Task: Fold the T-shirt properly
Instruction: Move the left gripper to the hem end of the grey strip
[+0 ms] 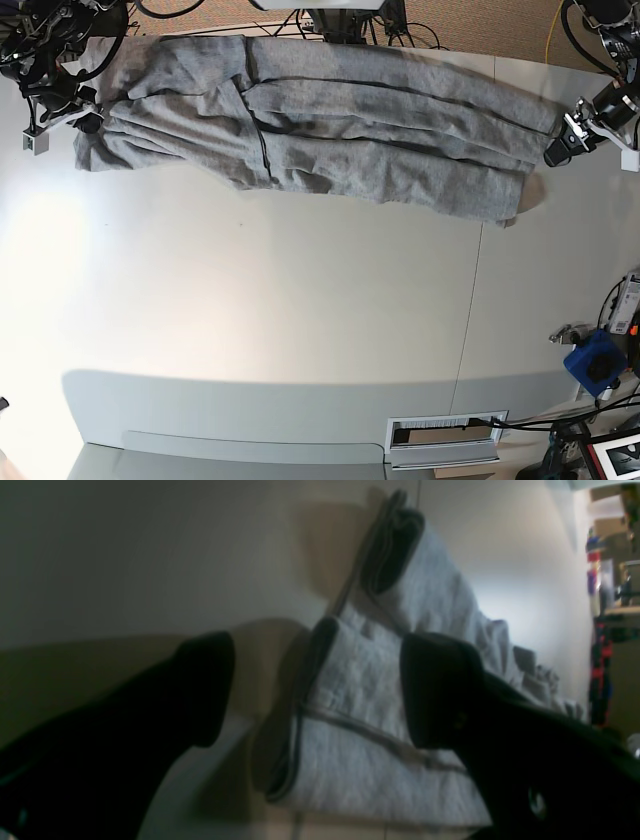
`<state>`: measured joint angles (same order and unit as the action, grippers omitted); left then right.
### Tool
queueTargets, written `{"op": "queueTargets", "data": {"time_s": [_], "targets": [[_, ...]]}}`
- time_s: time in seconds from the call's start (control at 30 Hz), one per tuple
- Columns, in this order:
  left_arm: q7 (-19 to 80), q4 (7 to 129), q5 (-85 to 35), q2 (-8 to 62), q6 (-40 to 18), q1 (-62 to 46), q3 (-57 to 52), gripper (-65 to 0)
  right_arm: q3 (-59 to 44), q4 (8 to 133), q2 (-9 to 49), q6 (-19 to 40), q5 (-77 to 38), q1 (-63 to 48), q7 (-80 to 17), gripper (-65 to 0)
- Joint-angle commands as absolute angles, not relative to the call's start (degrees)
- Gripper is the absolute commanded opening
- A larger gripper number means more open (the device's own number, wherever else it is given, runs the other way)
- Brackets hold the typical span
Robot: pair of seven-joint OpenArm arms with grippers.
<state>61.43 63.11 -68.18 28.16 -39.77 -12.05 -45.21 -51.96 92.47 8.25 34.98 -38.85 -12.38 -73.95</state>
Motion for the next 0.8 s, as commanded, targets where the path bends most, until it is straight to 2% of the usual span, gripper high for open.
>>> {"op": "queueTargets", "data": {"time_s": [0.0, 0.33, 0.77], "targets": [[61.0, 63.2, -68.6, 29.6, -40.0, -11.9, -45.5, -13.5, -52.2, 93.3, 9.2, 35.2, -39.7, -12.2, -73.3, -65.0], [63.3, 62.3, -70.8, 29.7, -40.0, -11.6, -44.8, -13.5, -52.2, 93.3, 9.2, 35.2, -41.5, -12.2, -73.5, -65.0], [63.0, 62.3, -70.7, 29.5, -39.7, -7.4, -30.3, -13.5, -52.2, 93.3, 9.2, 35.2, -41.5, -12.2, -73.7, -65.0]]}}
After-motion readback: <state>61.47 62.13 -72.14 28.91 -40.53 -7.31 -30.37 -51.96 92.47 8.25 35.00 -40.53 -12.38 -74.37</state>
